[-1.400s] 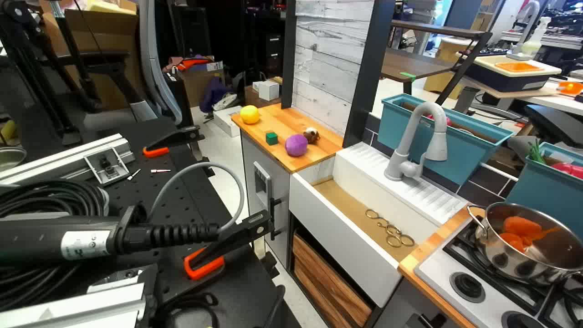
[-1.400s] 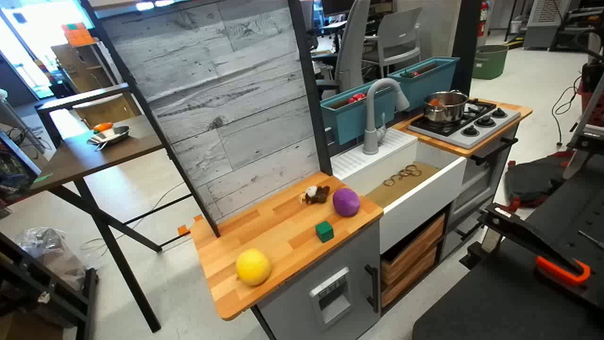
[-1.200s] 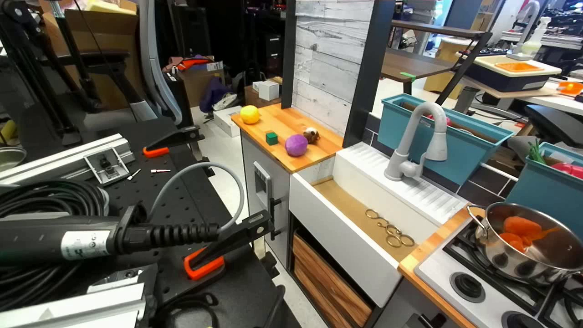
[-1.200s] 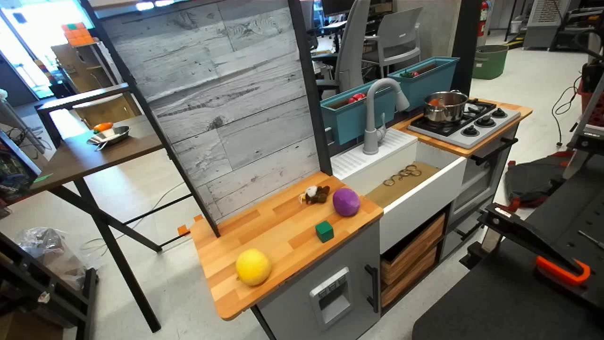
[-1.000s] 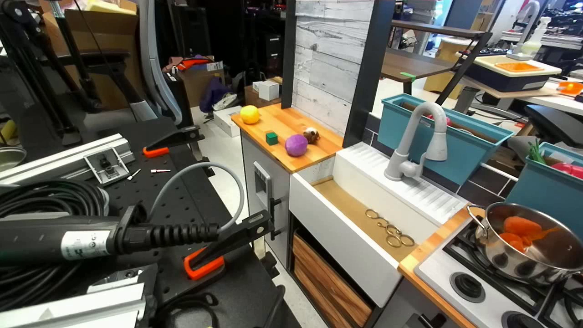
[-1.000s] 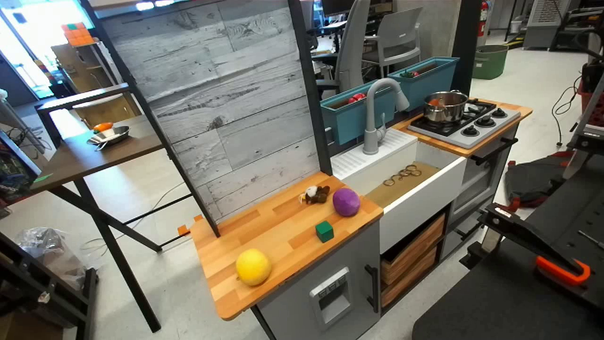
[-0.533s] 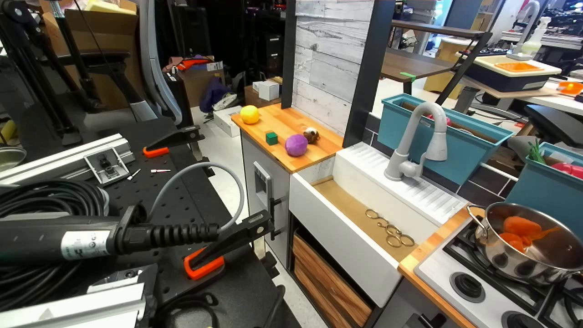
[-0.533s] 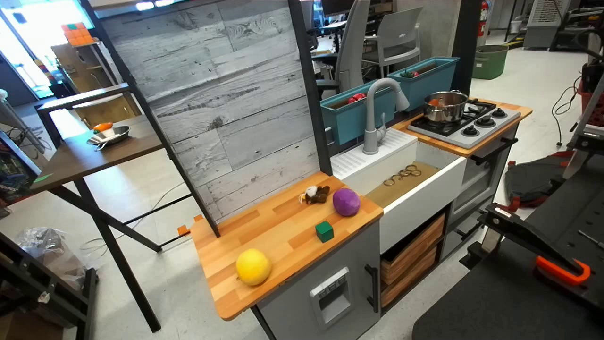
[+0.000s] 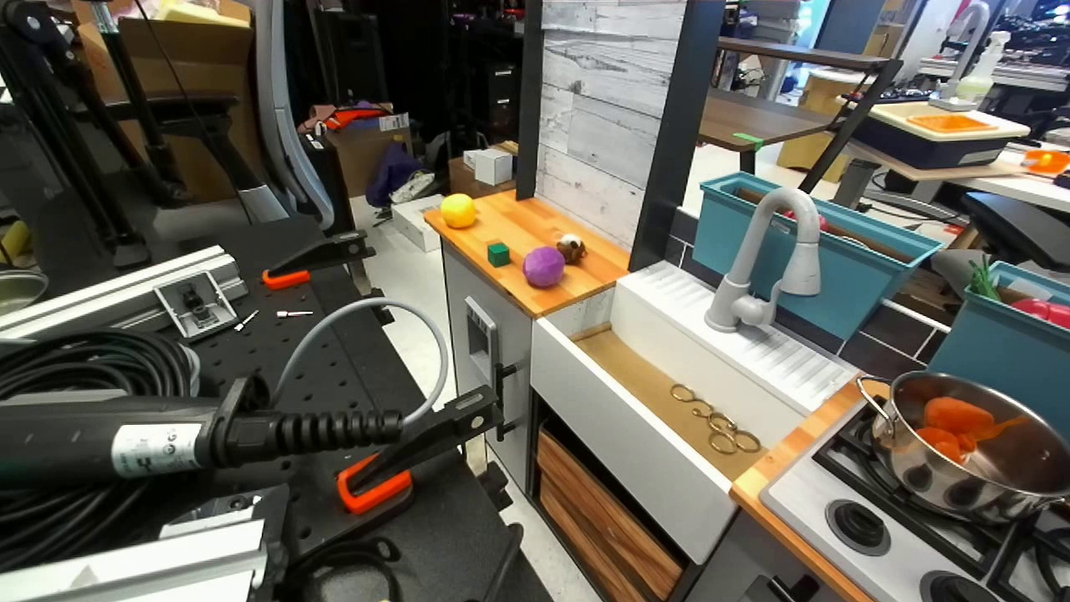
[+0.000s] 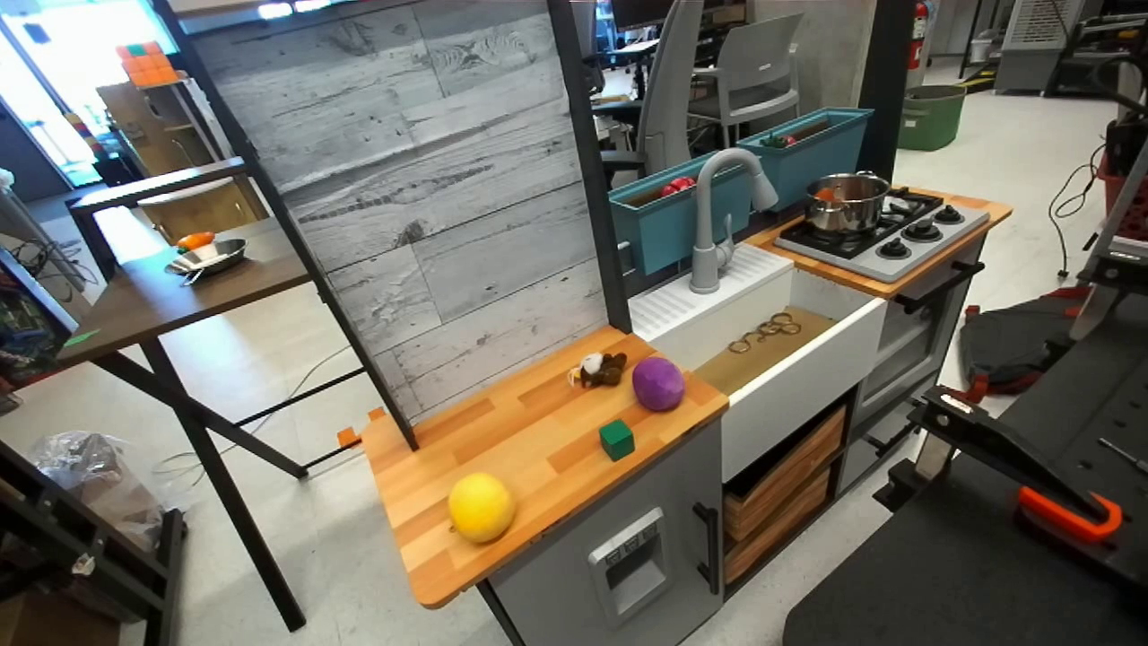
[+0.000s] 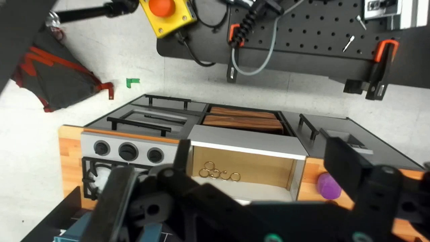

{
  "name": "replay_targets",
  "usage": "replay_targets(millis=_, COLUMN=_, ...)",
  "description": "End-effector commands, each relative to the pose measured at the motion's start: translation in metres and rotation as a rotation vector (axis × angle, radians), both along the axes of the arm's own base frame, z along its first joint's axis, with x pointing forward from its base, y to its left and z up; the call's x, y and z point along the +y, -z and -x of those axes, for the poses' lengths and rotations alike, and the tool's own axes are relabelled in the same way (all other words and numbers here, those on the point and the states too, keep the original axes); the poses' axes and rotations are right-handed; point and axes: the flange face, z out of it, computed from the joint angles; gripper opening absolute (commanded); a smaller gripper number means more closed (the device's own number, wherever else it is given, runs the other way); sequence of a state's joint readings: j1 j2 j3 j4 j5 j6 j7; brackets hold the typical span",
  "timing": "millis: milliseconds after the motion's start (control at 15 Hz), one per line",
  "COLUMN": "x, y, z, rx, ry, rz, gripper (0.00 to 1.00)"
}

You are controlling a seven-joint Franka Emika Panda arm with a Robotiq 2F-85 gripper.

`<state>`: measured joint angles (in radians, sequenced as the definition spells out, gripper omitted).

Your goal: Pick up the purple toy and move it slightly to the left.

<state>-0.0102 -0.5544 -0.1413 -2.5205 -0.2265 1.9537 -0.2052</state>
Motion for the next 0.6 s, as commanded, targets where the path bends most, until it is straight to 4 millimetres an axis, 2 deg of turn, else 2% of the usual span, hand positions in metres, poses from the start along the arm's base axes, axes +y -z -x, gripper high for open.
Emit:
replay_targets(millis=0, x=0.044, y=0.05, z=-0.056, rx=-0.03, ry=0.008, rz=-0.009, gripper=1.0)
replay_targets(millis=400, x=0.136, y=0.148, z=-0.127, rx=-0.049, ry=-0.016, rz=-0.073, gripper=1.0)
replay_targets(millis=533, x=0.156, y=0.175, z=-0.145, rx=-0.066, ry=-0.02, rz=-0.073, gripper=1.0)
